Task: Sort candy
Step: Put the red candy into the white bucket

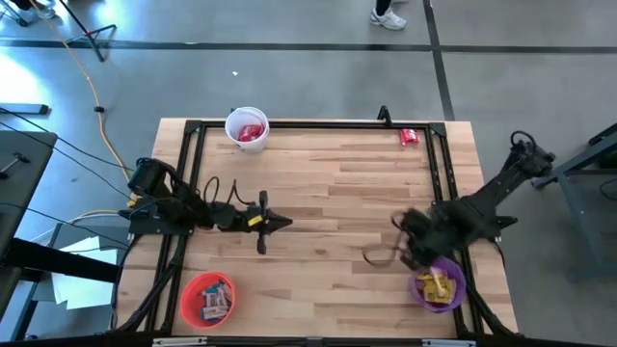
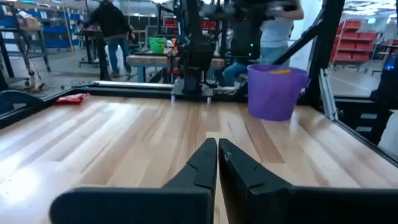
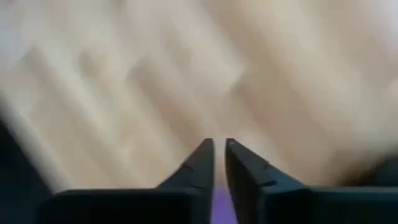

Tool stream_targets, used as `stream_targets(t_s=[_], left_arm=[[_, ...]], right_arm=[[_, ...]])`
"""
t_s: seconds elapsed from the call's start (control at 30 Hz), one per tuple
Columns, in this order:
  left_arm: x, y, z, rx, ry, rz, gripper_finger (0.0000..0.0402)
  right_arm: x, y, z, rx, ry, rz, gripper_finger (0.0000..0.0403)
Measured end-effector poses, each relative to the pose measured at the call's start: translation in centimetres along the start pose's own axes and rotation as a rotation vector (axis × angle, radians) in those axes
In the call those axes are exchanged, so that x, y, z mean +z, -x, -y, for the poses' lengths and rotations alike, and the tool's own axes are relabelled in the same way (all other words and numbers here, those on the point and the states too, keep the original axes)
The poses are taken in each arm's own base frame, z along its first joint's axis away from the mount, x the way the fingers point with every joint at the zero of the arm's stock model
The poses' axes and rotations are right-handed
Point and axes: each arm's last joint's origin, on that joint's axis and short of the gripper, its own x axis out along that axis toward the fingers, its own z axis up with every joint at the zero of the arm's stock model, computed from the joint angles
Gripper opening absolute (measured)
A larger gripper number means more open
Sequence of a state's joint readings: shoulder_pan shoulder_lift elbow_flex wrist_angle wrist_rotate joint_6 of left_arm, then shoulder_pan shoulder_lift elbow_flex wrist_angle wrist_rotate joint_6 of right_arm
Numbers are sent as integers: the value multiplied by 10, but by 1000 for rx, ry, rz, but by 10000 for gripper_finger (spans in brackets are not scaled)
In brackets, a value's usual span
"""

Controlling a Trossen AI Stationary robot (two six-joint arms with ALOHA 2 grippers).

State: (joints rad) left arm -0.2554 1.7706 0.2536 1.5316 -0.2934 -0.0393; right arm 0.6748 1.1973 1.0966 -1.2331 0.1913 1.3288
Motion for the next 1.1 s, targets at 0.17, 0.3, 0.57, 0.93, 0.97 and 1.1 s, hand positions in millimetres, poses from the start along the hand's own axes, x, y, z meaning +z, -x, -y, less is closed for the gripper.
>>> stream_targets(t_s=[0.17, 0.3, 0.57, 0.93, 0.97, 1.1], left_arm=[[-1, 0, 0, 3, -19, -11, 3], [-2, 0, 0, 3, -21, -15, 1], [-2, 0, 0, 1, -40, -16, 0], [-2, 0, -1, 3, -50, -16, 0], [-2, 0, -1, 3, -54, -16, 0], [-2, 0, -1, 5, -55, -16, 0]], right_arm=[[57, -7, 26, -210, 72, 254, 9], [96, -17, 61, -387, -2, 321, 20], [132, -68, 145, -479, -203, 267, 25], [152, -91, 211, -516, -441, 329, 186], [157, -92, 214, -520, -444, 321, 200], [176, -95, 223, -600, -454, 239, 227]])
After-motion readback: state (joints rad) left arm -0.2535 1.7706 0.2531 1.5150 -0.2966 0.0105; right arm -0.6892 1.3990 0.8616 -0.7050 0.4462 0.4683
